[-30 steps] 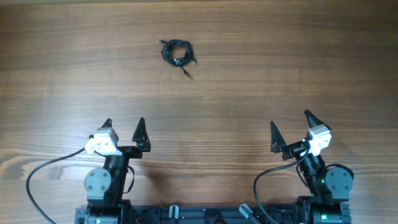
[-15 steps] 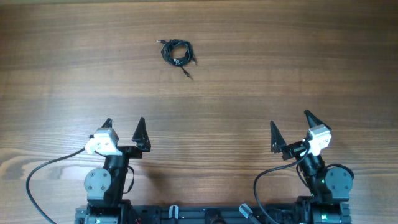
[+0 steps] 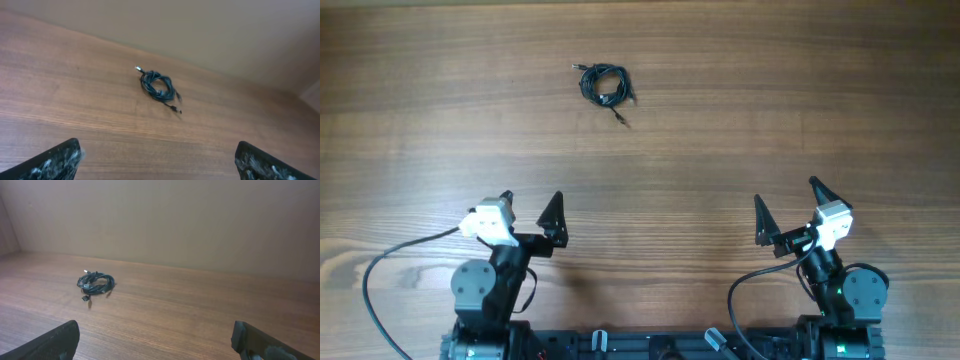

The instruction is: Untangle cables

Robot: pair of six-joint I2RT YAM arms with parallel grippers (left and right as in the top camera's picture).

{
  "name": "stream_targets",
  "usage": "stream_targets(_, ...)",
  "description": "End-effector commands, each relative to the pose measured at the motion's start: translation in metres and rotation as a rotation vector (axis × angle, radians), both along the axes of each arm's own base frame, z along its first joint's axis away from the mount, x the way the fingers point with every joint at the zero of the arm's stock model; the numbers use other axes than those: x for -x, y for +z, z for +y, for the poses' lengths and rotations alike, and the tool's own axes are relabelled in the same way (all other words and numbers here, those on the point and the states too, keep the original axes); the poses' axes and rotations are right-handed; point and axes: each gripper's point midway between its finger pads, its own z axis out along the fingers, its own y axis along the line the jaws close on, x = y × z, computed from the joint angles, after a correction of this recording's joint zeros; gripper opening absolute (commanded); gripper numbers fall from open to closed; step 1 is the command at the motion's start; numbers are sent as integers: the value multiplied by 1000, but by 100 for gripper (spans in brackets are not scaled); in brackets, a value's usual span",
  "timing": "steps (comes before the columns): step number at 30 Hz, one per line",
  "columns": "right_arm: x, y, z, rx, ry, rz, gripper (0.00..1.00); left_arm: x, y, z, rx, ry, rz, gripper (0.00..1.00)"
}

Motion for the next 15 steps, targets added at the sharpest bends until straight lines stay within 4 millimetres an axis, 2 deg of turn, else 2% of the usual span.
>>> stream_targets(1, 0, 3, -2, 12, -14, -19, 100, -7, 10, -2, 9, -11, 53, 100)
stream_targets(4, 0, 3, -3, 12, -14, -19, 100, -17, 10, -3, 7, -11, 121, 100)
stream_targets(15, 0, 3, -3, 12, -14, -19, 100, -76, 38, -7, -7, -27, 443, 100)
